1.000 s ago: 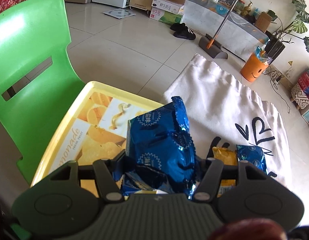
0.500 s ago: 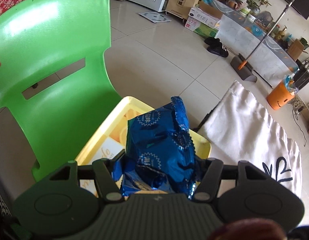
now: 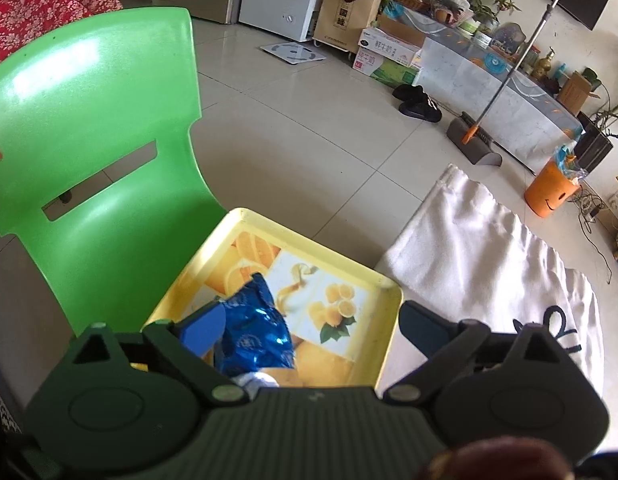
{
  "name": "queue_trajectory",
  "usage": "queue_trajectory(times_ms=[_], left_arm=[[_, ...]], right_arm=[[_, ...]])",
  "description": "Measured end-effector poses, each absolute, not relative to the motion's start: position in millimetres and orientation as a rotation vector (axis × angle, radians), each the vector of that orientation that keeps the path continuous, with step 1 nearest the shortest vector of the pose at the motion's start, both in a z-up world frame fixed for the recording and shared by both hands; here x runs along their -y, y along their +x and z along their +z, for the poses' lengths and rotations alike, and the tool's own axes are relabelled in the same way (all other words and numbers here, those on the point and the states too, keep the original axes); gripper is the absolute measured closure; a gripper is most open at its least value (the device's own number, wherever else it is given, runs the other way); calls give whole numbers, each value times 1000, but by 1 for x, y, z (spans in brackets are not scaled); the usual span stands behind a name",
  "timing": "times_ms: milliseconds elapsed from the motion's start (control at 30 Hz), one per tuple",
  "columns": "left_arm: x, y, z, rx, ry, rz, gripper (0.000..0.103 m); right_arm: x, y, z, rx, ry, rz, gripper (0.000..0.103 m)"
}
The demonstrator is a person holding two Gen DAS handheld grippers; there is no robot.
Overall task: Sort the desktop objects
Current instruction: 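Open left tool over the tray while right tool releases the glove beside it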
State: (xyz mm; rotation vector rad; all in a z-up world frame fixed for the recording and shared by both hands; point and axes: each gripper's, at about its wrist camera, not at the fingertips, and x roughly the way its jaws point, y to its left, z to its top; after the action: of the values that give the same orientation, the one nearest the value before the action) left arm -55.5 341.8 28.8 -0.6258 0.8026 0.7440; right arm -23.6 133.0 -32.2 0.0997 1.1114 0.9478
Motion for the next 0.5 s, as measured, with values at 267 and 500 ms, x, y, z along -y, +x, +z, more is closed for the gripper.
queue_trajectory(times_ms=[267, 500], left_arm=[[-313, -45, 20, -856, -600, 695, 1], [-290, -38, 20, -874, -533, 644, 1]], right_arm=[[-116, -17, -20, -1099, 73, 875, 37], [-98, -6, -17, -1094, 48, 807, 37]])
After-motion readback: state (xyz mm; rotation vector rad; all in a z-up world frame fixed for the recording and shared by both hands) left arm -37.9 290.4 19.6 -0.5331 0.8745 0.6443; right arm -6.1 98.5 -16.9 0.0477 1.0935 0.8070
